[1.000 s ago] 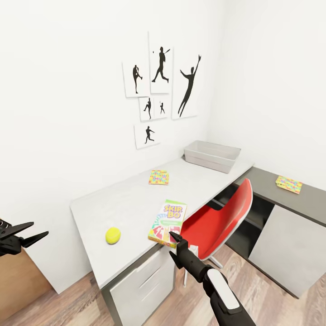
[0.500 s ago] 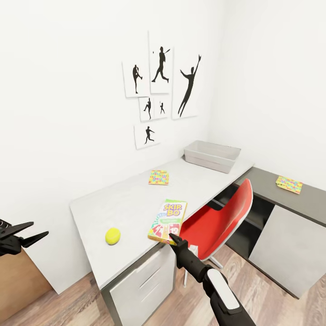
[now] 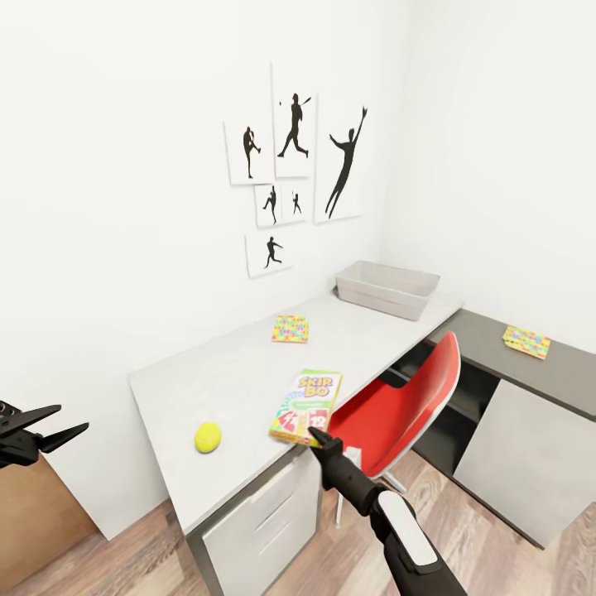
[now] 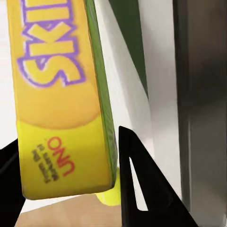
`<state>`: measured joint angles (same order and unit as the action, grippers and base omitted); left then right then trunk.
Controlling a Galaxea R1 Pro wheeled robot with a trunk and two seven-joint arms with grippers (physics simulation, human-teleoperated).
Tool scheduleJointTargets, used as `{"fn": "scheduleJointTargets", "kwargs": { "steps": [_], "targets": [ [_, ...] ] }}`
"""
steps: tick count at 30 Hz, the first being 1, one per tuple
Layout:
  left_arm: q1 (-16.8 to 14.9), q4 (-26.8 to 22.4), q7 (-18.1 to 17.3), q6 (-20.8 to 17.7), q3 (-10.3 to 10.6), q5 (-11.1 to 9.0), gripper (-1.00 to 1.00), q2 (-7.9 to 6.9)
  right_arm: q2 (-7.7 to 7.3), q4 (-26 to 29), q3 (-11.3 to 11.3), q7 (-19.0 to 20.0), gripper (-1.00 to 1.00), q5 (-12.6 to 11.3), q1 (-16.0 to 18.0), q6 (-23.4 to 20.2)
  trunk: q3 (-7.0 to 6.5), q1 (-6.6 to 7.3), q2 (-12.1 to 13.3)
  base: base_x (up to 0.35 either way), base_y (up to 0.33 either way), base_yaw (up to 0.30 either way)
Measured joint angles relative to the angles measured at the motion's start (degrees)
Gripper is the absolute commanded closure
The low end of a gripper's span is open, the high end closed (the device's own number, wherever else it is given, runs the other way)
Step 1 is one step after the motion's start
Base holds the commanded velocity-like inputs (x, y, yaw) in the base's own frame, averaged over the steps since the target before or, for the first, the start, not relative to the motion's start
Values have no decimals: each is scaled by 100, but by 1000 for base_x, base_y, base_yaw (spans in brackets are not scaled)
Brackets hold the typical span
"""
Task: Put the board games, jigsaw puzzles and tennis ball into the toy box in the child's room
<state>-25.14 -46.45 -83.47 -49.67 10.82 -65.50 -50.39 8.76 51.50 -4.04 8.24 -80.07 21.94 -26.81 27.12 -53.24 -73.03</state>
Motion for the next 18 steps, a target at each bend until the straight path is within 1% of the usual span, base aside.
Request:
{"fn": "scheduleJointTargets", "kwargs": {
  "steps": [1,7,8,9,12,13,15,18],
  "targets": [
    [-1,0,3,2,1,3,-100,2,-1,7,-71,-4,100,-7,0,-1,-18,22,40,0,0,0],
    [-1,2,5,8,0,6,-100,-2,14,48,-264,-11,100,-8,6,-6,-126,154,281,0,0,0],
    [-1,1,5,8,2,7,-100,0,9,84,-350,-11,100,-15,10,-10,-144,176,321,0,0,0],
    [-1,1,5,8,5,7,-100,1,1,175,-486,-9,100,-28,12,-12,-162,198,361,0,0,0],
    [-2,1,5,9,9,8,-100,0,-41,647,-1034,-9,100,-34,10,-3,-216,264,481,0,0,0],
    [-1,1,5,10,9,6,-100,-1,-52,812,-1186,-20,100,-28,8,0,-234,286,521,0,0,0],
    [-1,0,5,14,9,2,-100,-1,-75,1102,-1365,-47,100,-7,-8,5,-270,330,602,0,0,0],
    [0,-1,5,17,8,1,-100,-3,-110,1412,-1456,-60,100,18,-15,5,-324,396,722,0,0,0]
  ]
}}
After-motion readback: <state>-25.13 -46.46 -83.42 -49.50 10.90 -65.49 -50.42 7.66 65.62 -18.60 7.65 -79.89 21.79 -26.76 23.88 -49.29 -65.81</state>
